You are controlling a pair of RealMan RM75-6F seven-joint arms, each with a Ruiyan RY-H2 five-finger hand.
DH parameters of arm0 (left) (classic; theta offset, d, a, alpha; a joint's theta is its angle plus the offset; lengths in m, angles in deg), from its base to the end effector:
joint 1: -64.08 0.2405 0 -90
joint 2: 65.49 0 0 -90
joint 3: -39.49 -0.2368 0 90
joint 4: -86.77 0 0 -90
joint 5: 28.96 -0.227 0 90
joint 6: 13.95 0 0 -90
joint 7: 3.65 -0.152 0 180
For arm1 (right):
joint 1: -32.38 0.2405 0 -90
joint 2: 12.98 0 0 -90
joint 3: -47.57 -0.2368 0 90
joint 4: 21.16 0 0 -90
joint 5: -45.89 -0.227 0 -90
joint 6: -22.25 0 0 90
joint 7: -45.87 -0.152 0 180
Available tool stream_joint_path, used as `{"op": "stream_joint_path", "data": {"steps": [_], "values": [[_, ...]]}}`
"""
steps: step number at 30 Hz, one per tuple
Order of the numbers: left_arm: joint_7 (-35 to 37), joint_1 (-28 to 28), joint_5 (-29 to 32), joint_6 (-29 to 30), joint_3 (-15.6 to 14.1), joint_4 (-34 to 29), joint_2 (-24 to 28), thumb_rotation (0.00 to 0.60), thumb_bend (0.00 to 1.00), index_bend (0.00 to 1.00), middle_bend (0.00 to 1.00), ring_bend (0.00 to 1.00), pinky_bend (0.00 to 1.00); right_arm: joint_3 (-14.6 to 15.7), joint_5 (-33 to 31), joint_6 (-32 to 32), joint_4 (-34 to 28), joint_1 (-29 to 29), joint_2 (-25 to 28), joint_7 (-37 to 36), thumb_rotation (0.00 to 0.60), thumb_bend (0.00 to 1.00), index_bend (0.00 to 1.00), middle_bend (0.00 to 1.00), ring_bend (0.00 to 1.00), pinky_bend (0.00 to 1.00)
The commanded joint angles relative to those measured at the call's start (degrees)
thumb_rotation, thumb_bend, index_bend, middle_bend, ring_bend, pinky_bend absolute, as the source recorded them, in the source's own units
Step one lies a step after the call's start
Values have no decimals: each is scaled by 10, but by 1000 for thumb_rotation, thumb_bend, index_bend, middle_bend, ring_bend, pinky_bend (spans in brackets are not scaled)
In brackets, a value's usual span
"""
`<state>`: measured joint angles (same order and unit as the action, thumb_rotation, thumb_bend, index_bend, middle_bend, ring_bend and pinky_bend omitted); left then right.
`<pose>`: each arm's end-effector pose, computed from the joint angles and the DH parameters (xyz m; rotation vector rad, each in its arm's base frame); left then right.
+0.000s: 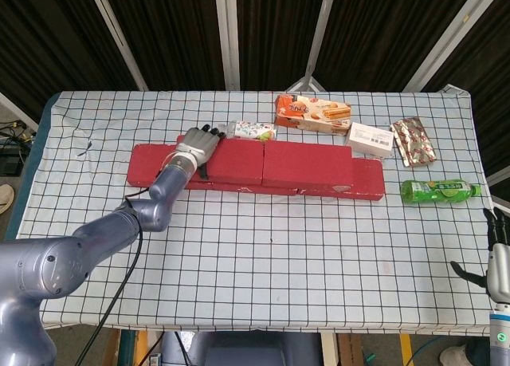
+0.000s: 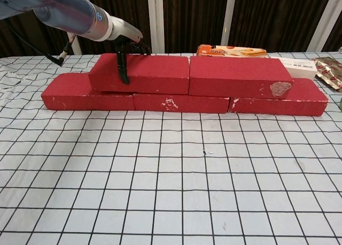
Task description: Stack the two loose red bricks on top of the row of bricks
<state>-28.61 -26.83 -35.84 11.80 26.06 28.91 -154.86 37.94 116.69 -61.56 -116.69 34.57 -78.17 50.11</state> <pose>-0.0480 0.4896 -0.0218 -1.9556 -0.8896 -0.4210 -0.3235 -0.1945 0.1514 1.0882 -0.9875 0.8057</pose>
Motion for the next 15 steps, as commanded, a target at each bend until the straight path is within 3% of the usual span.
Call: {"op": "stream_joint_path", "data": {"steps": [1,15], "values": [[-4,1,2,3,1,1,-2,600,0,91,35,0,182,0,-1,1,0,0,0,1,600,172,0,0,0,0],[-19,6,8,8,17,0,-4,600,0,48,0,0,145,-1,-6,2,-4,0,1,6,600,171,0,0,0,0]]}}
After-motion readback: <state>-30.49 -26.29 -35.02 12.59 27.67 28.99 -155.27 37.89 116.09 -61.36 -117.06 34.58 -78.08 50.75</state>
